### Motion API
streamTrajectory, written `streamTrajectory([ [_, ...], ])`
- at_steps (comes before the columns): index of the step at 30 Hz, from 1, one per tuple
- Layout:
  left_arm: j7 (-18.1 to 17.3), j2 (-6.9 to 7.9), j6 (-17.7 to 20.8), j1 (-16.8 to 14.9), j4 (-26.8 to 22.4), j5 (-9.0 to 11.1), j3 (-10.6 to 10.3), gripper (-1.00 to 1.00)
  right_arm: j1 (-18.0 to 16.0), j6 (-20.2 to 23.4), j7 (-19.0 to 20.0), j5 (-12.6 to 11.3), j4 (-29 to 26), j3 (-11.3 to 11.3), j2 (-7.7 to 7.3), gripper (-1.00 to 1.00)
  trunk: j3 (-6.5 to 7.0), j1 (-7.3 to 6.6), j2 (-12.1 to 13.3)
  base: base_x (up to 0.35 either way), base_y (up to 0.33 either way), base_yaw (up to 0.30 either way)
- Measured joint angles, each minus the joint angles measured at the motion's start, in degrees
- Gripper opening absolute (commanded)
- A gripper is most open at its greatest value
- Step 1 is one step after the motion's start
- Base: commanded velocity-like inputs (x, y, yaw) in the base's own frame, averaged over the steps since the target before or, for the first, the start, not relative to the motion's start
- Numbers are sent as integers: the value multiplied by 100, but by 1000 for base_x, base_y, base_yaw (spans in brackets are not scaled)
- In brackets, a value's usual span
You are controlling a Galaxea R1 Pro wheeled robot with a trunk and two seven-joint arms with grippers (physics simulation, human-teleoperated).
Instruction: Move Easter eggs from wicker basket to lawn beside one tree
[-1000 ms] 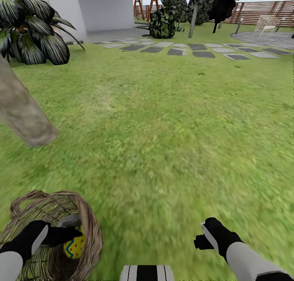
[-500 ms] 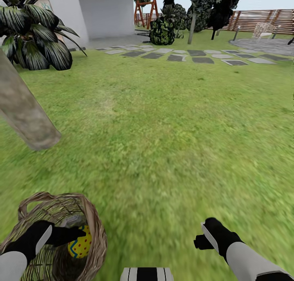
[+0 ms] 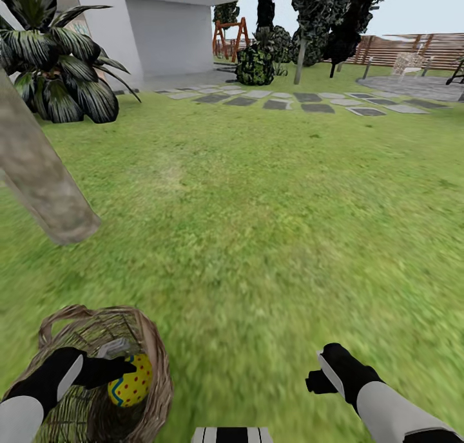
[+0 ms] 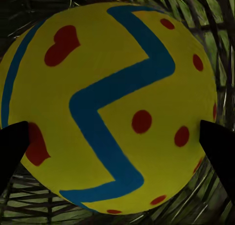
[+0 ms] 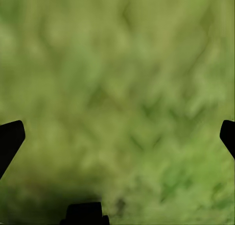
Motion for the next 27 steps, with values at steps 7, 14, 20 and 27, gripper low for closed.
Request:
streamTrajectory([
  [7, 3, 8, 24, 0, 3, 6, 3, -100, 0, 2, -2, -3, -1, 0, 67, 100, 0, -1, 0, -6, 163, 0],
  [14, 4, 1, -21, 0, 3, 12, -2, -100, 0, 3, -3, 0, -1, 0, 79, 100, 132, -17, 8, 0, 1, 0],
  [20, 3, -25, 12, 2, 10, 14, -5, -100, 0, 3, -3, 0, -1, 0, 79, 100, 265, -33, 16, -17, 1, 0],
  [27, 4, -44, -14, 1, 147, 25, -7, -100, 0, 3, -3, 0, -1, 0, 87, 100, 421, -51, 25, -131, 45, 0],
])
